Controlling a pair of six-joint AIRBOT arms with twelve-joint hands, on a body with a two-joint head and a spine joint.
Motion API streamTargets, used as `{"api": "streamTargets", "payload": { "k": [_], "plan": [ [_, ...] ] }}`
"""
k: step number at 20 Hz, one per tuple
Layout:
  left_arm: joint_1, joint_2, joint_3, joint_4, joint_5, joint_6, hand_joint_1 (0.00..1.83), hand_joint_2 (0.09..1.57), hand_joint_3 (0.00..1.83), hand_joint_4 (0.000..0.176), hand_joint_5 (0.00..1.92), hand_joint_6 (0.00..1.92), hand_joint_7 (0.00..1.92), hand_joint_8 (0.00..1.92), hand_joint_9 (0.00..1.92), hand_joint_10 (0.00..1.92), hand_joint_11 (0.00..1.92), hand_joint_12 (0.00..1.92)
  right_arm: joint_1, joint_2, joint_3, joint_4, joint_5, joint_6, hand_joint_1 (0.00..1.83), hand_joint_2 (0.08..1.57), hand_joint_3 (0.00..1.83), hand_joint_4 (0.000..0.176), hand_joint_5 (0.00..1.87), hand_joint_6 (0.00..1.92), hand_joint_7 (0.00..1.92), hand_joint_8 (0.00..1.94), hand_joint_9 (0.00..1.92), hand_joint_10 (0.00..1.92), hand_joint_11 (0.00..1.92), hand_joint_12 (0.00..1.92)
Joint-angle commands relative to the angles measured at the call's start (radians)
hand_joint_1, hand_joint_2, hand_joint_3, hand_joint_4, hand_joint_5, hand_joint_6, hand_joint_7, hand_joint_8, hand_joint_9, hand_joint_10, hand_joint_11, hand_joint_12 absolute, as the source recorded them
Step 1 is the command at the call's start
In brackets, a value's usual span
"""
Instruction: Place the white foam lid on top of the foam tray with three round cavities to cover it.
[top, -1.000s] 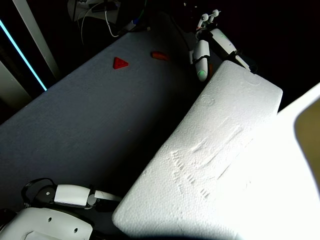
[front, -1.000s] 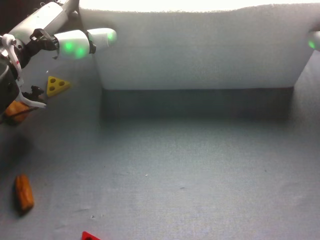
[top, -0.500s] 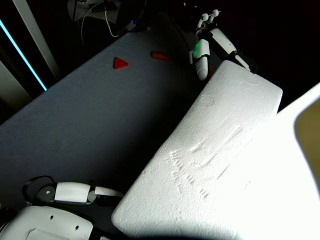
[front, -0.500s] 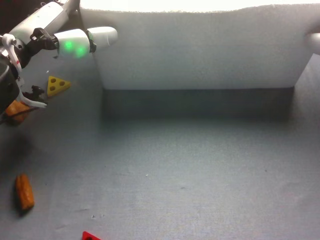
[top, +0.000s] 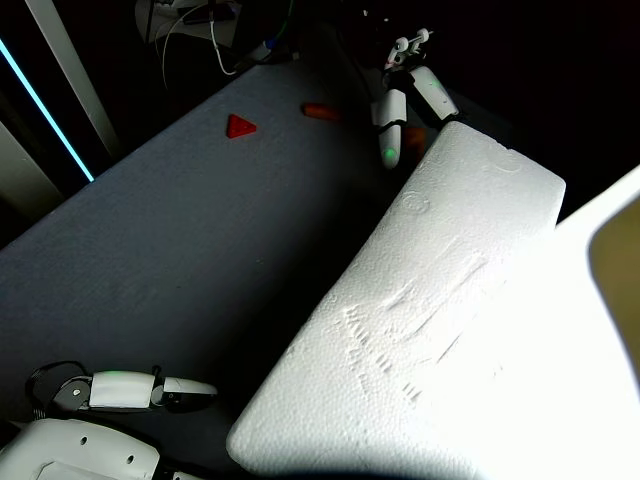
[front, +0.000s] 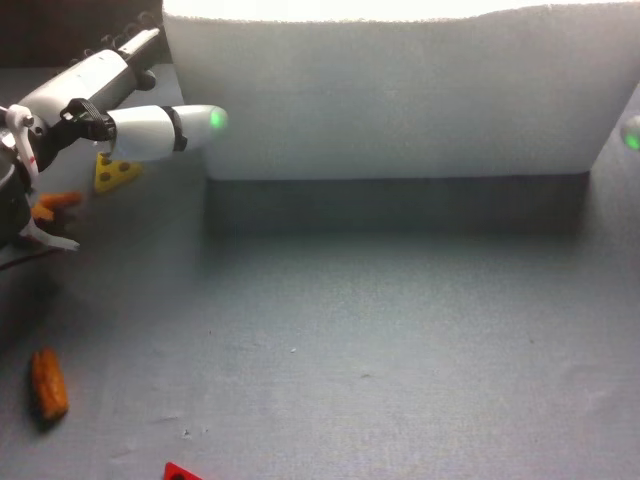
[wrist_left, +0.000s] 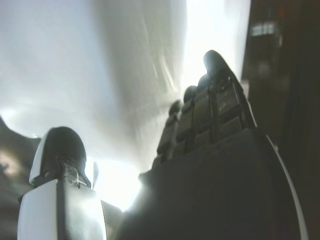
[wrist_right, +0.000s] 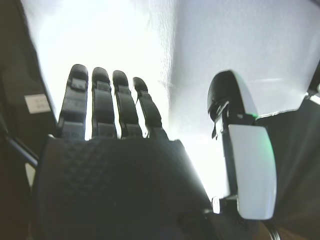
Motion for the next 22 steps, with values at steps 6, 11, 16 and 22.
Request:
{"api": "streamTargets", "payload": {
  "k": [6, 11, 16, 22],
  "plan": [
    [0.039, 0.036, -0.016, -0.056, -0.142, 0.007, 0.44, 1.1, 0.0, 0.025, 0.0, 0.0, 0.0, 0.0, 0.0, 0.0, 0.0, 0.76, -0.035, 0.043, -0.013, 0.037, 0.145, 0.003, 0.47, 1.24, 0.0, 0.0, 0.0, 0.0, 0.0, 0.0, 0.0, 0.0, 0.0, 0.0],
    [0.056, 0.083, -0.057, -0.067, -0.186, 0.027, 0.46, 1.08, 0.0, 0.027, 0.02, 0.0, 0.0, 0.0, 0.0, 0.0, 0.0, 0.71, -0.057, 0.088, -0.052, 0.037, 0.178, 0.002, 0.47, 1.22, 0.0, 0.0, 0.0, 0.0, 0.0, 0.0, 0.0, 0.0, 0.0, 0.0],
    [0.088, 0.122, -0.089, -0.09, -0.236, 0.035, 0.47, 1.07, 0.0, 0.016, 0.03, 0.0, 0.0, 0.0, 0.0, 0.0, 0.0, 0.76, -0.078, 0.129, -0.098, 0.027, 0.208, -0.018, 0.47, 1.26, 0.0, 0.0, 0.0, 0.0, 0.0, 0.0, 0.0, 0.0, 0.0, 0.29],
    [0.164, 0.192, -0.183, -0.085, -0.355, 0.038, 0.46, 1.1, 0.0, 0.0, 0.08, 0.0, 0.0, 0.0, 0.0, 0.0, 0.0, 0.58, -0.151, 0.191, -0.202, -0.033, 0.314, -0.016, 0.4, 1.29, 0.0, 0.0, 0.01, 0.0, 0.0, 0.0, 0.01, 0.0, 0.0, 0.73]
  ]
}}
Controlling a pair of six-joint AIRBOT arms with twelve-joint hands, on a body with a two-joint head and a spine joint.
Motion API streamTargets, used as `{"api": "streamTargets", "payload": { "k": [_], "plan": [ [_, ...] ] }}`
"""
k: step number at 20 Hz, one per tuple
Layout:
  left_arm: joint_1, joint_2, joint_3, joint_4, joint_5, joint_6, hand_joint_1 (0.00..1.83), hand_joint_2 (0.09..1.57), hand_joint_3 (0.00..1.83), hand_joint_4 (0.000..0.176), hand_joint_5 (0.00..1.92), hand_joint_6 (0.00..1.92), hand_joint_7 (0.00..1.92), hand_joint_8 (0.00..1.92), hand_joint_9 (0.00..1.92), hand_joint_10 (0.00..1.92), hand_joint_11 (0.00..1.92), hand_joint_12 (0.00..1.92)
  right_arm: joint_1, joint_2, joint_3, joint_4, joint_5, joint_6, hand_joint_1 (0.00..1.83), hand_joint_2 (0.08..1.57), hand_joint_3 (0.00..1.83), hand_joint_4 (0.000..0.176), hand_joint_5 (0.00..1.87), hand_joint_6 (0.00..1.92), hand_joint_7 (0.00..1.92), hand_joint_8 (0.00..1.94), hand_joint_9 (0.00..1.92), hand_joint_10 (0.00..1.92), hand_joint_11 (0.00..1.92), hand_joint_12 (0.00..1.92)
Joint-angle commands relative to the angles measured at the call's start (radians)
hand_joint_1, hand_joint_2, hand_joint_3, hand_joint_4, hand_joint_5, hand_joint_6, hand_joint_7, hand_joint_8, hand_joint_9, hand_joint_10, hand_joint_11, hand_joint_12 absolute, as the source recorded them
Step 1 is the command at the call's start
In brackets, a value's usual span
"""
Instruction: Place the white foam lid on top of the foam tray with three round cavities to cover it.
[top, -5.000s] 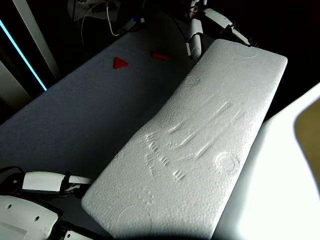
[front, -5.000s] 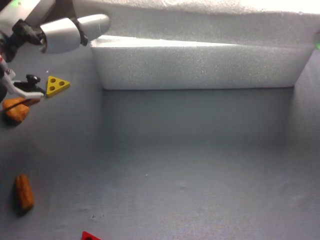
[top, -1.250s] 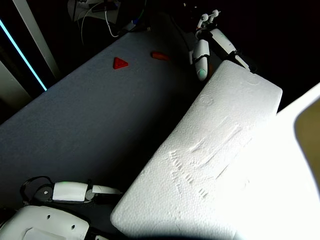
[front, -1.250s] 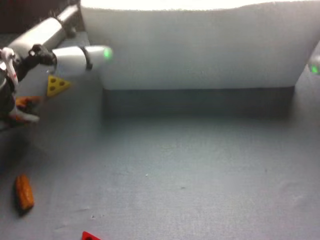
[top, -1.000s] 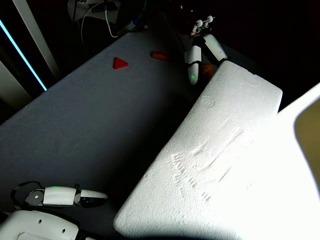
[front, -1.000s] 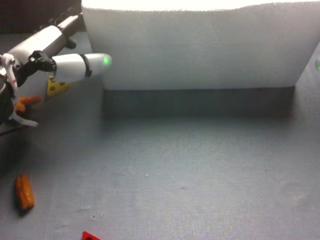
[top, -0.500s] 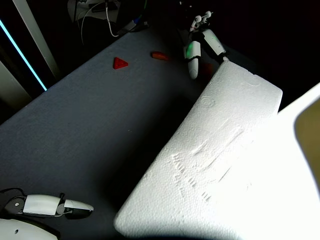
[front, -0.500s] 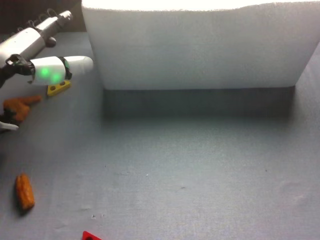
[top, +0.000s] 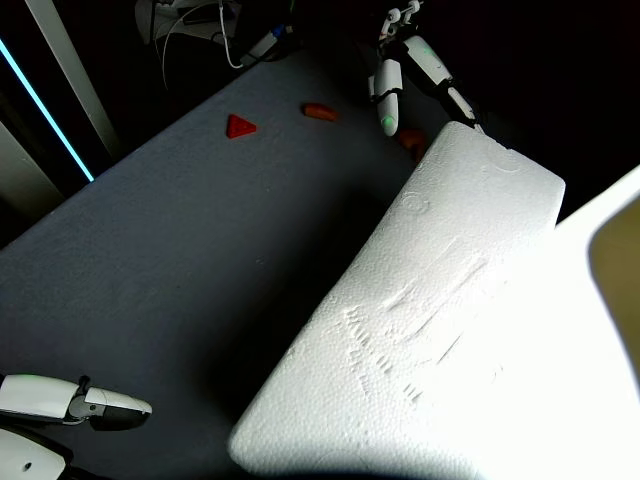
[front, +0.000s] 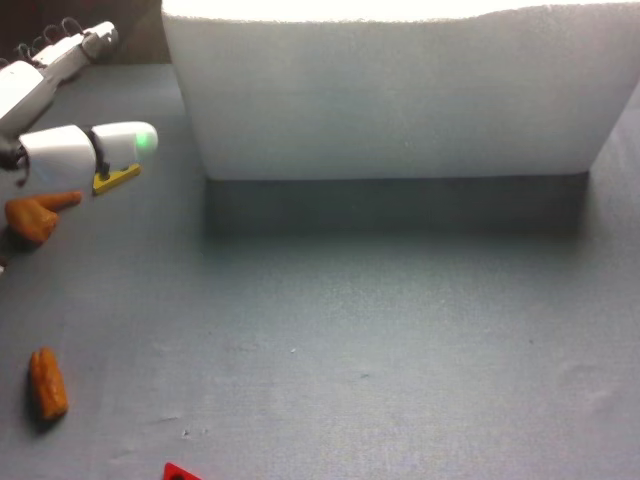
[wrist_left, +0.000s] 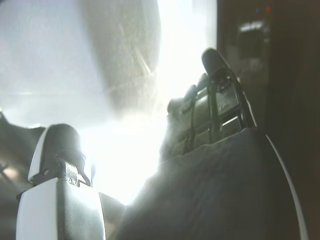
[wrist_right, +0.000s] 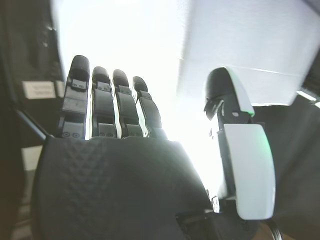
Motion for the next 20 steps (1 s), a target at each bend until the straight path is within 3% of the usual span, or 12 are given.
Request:
{"api": "streamTargets", "payload": {
  "k": [1, 2, 3, 4, 5, 8, 10, 11, 12, 15, 19, 20],
  "plan": [
    [0.008, 0.022, -0.009, -0.009, -0.163, -0.004, 0.46, 1.1, 0.0, 0.0, 0.09, 0.0, 0.0, 0.0, 0.0, 0.0, 0.0, 0.72, -0.005, 0.024, -0.008, -0.012, 0.158, 0.008, 0.36, 1.3, 0.0, 0.0, 0.02, 0.0, 0.0, 0.0, 0.01, 0.01, 0.0, 0.73],
    [0.019, 0.03, -0.023, -0.01, -0.184, -0.004, 0.46, 1.1, 0.0, 0.0, 0.09, 0.0, 0.0, 0.0, 0.0, 0.0, 0.0, 0.72, -0.015, 0.03, -0.021, -0.023, 0.172, 0.012, 0.36, 1.3, 0.0, 0.0, 0.02, 0.0, 0.0, 0.0, 0.01, 0.01, 0.0, 0.73],
    [0.038, 0.044, -0.049, -0.007, -0.22, -0.004, 0.46, 1.1, 0.0, 0.0, 0.09, 0.0, 0.01, 0.0, 0.0, 0.0, 0.0, 0.52, -0.037, 0.04, -0.043, -0.042, 0.204, 0.024, 0.33, 1.3, 0.0, 0.0, 0.02, 0.0, 0.02, 0.0, 0.06, 0.02, 0.0, 0.89],
    [0.051, 0.054, -0.067, -0.001, -0.242, -0.004, 0.5, 1.12, 0.0, 0.0, 0.05, 0.02, 0.0, 0.0, 0.0, 0.0, 0.0, 0.1, -0.056, 0.049, -0.06, -0.055, 0.227, 0.032, 0.31, 1.3, 0.0, 0.0, 0.02, 0.0, 0.03, 0.0, 0.09, 0.03, 0.0, 1.03],
    [0.07, 0.065, -0.089, 0.008, -0.265, -0.005, 0.52, 1.13, 0.0, 0.0, 0.03, 0.02, 0.0, 0.0, 0.0, 0.0, 0.0, 0.02, -0.082, 0.059, -0.082, -0.07, 0.252, 0.038, 0.34, 1.27, 0.0, 0.0, 0.03, 0.01, 0.03, 0.0, 0.07, 0.02, 0.0, 1.07],
    [0.117, 0.088, -0.141, 0.01, -0.334, -0.004, 0.49, 1.14, 0.01, 0.0, 0.03, 0.01, 0.0, 0.0, 0.0, 0.0, 0.0, 0.0, -0.14, 0.07, -0.122, -0.091, 0.313, 0.052, 0.36, 1.21, 0.0, 0.0, 0.01, 0.0, 0.0, 0.0, 0.0, 0.0, 0.0, 0.58],
    [0.145, 0.1, -0.173, 0.021, -0.379, -0.004, 0.51, 1.14, 0.01, 0.0, 0.04, 0.01, 0.0, 0.0, 0.0, 0.0, 0.0, 0.0, -0.174, 0.072, -0.143, -0.116, 0.347, 0.079, 0.35, 1.25, 0.01, 0.0, 0.01, 0.0, 0.0, 0.0, 0.03, 0.01, 0.0, 0.65],
    [0.155, 0.106, -0.189, 0.033, -0.397, -0.004, 0.49, 1.14, 0.0, 0.0, 0.03, 0.0, 0.0, 0.0, 0.0, 0.0, 0.02, 0.01, -0.182, 0.075, -0.153, -0.132, 0.36, 0.087, 0.48, 1.27, 0.01, 0.0, 0.0, 0.0, 0.0, 0.0, 0.0, 0.0, 0.0, 0.41],
    [0.164, 0.111, -0.203, 0.047, -0.413, -0.006, 0.47, 1.15, 0.01, 0.0, 0.02, 0.0, 0.0, 0.0, 0.0, 0.0, 0.02, 0.01, -0.187, 0.077, -0.165, -0.151, 0.372, 0.091, 0.46, 1.27, 0.0, 0.0, 0.0, 0.0, 0.0, 0.0, 0.01, 0.01, 0.0, 0.37],
    [0.19, 0.117, -0.236, 0.074, -0.461, -0.019, 0.44, 1.16, 0.01, 0.0, 0.0, 0.0, 0.0, 0.0, 0.0, 0.0, 0.0, 0.0, -0.188, 0.077, -0.185, -0.209, 0.386, 0.106, 0.57, 1.39, 0.02, 0.0, 0.0, 0.0, 0.0, 0.0, 0.0, 0.0, 0.0, 0.47],
    [0.187, 0.113, -0.263, 0.142, -0.477, -0.039, 0.38, 1.17, 0.01, 0.005, 0.0, 0.0, 0.0, 0.0, 0.0, 0.0, 0.0, 0.0, -0.188, 0.077, -0.2, -0.29, 0.388, 0.138, 0.47, 1.35, 0.0, 0.0, 0.0, 0.0, 0.0, 0.0, 0.0, 0.0, 0.0, 0.89],
    [0.18, 0.109, -0.266, 0.169, -0.469, -0.048, 0.38, 1.17, 0.01, 0.013, 0.0, 0.0, 0.0, 0.0, 0.0, 0.0, 0.0, 0.0, -0.188, 0.074, -0.201, -0.31, 0.388, 0.147, 0.49, 1.37, 0.0, 0.0, 0.0, 0.0, 0.0, 0.0, 0.0, 0.0, 0.0, 0.71]
  ]
}}
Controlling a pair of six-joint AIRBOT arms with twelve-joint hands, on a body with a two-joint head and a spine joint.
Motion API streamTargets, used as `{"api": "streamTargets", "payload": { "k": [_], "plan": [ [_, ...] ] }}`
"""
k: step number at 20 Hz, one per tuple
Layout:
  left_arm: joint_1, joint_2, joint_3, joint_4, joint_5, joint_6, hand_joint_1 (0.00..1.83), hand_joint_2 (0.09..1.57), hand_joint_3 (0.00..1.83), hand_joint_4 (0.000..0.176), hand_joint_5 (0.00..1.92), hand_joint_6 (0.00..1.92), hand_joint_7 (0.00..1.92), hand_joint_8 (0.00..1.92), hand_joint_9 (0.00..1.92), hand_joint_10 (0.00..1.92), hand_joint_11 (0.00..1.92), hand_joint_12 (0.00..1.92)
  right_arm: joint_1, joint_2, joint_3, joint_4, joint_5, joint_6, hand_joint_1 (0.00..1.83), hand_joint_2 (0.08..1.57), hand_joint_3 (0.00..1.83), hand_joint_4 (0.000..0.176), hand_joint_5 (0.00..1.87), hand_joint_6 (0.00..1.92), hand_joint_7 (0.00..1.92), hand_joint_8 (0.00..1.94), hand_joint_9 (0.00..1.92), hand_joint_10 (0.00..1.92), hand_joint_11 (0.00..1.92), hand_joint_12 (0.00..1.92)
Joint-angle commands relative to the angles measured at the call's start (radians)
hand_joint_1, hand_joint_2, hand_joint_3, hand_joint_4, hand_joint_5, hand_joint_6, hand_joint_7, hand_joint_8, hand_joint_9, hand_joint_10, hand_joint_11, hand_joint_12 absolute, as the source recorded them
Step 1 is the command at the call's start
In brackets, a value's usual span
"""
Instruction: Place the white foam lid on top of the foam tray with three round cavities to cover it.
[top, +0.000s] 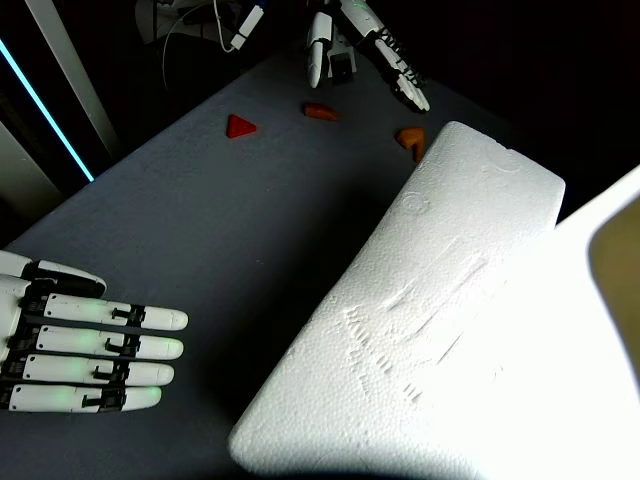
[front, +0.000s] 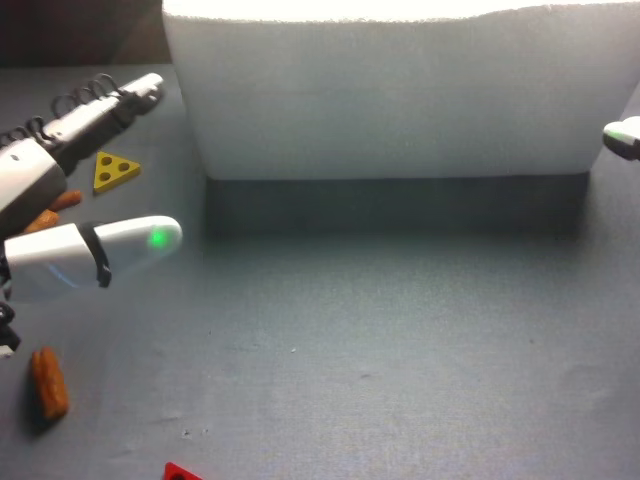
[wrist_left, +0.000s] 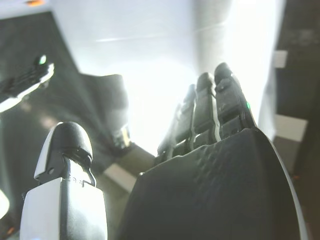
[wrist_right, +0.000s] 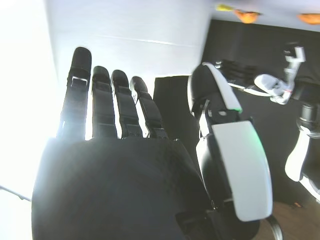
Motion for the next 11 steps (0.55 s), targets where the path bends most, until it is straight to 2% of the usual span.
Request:
{"api": "streamTargets", "payload": {
  "k": [1, 3, 4, 5, 6, 7, 8, 9, 10, 11],
  "plan": [
    [-0.014, -0.003, 0.0, 0.008, -0.119, -0.015, 0.39, 1.17, 0.01, 0.024, 0.0, 0.0, 0.0, 0.0, 0.0, 0.0, 0.0, 0.0, 0.003, 0.01, -0.001, 0.001, 0.126, 0.012, 0.48, 1.37, 0.0, 0.0, 0.0, 0.0, 0.0, 0.0, 0.0, 0.0, 0.0, 0.62],
    [-0.029, -0.014, 0.005, 0.047, -0.1, -0.032, 0.37, 1.17, 0.0, 0.017, 0.0, 0.0, 0.0, 0.0, 0.0, 0.0, 0.0, 0.0, 0.003, 0.005, -0.001, -0.021, 0.126, 0.023, 0.49, 1.37, 0.0, 0.0, 0.0, 0.0, 0.0, 0.0, 0.0, 0.0, 0.0, 0.6],
    [-0.049, -0.023, 0.009, 0.076, -0.08, -0.043, 0.35, 1.17, 0.01, 0.008, 0.0, 0.0, 0.0, 0.0, 0.0, 0.0, 0.0, 0.0, 0.003, 0.001, 0.0, -0.033, 0.126, 0.028, 0.45, 1.38, 0.0, 0.0, 0.0, 0.0, 0.01, 0.0, 0.01, 0.01, 0.0, 0.54],
    [-0.062, -0.029, 0.013, 0.096, -0.068, -0.05, 0.35, 1.17, 0.01, 0.008, 0.0, 0.0, 0.0, 0.0, 0.0, 0.0, 0.0, 0.0, 0.004, -0.002, 0.003, -0.04, 0.125, 0.033, 0.45, 1.38, 0.0, 0.0, 0.0, 0.0, 0.01, 0.0, 0.01, 0.01, 0.0, 0.54],
    [-0.08, -0.038, 0.019, 0.124, -0.052, -0.062, 0.33, 1.19, 0.01, 0.008, 0.0, 0.0, 0.0, 0.0, 0.0, 0.0, 0.0, 0.0, 0.006, -0.009, 0.008, -0.051, 0.121, 0.043, 0.36, 1.36, 0.0, 0.0, 0.0, 0.0, 0.0, 0.0, 0.01, 0.01, 0.0, 0.76],
    [-0.097, -0.047, 0.026, 0.148, -0.038, -0.072, 0.34, 1.18, 0.01, 0.018, 0.0, 0.0, 0.0, 0.0, 0.0, 0.0, 0.0, 0.0, 0.011, -0.015, 0.012, -0.062, 0.116, 0.049, 0.37, 1.37, 0.0, 0.0, 0.0, 0.0, 0.0, 0.0, 0.0, 0.0, 0.0, 0.57],
    [-0.117, -0.058, 0.035, 0.176, -0.02, -0.086, 0.35, 1.18, 0.01, 0.02, 0.0, 0.0, 0.0, 0.0, 0.0, 0.0, 0.0, 0.0, 0.02, -0.022, 0.016, -0.075, 0.111, 0.054, 0.36, 1.38, 0.0, 0.0, 0.0, 0.0, 0.0, 0.0, 0.0, 0.0, 0.0, 0.47],
    [-0.134, -0.068, 0.042, 0.201, -0.007, -0.099, 0.36, 1.18, 0.01, 0.016, 0.0, 0.0, 0.0, 0.0, 0.0, 0.0, 0.0, 0.0, 0.026, -0.027, 0.019, -0.086, 0.109, 0.059, 0.33, 1.4, 0.01, 0.0, 0.0, 0.0, 0.0, 0.0, 0.0, 0.0, 0.0, 0.47],
    [-0.144, -0.073, 0.045, 0.217, 0.002, -0.107, 0.37, 1.18, 0.01, 0.011, 0.0, 0.0, 0.0, 0.0, 0.0, 0.0, 0.0, 0.0, 0.031, -0.03, 0.02, -0.091, 0.108, 0.06, 0.31, 1.41, 0.01, 0.0, 0.0, 0.0, 0.0, 0.0, 0.0, 0.0, 0.0, 0.57],
    [-0.159, -0.079, 0.05, 0.237, 0.011, -0.115, 0.39, 1.19, 0.01, 0.01, 0.0, 0.0, 0.0, 0.0, 0.0, 0.0, 0.0, 0.0, 0.037, -0.032, 0.021, -0.099, 0.107, 0.063, 0.29, 1.41, 0.0, 0.0, 0.0, 0.0, 0.0, 0.0, 0.0, 0.0, 0.0, 0.75]
  ]
}}
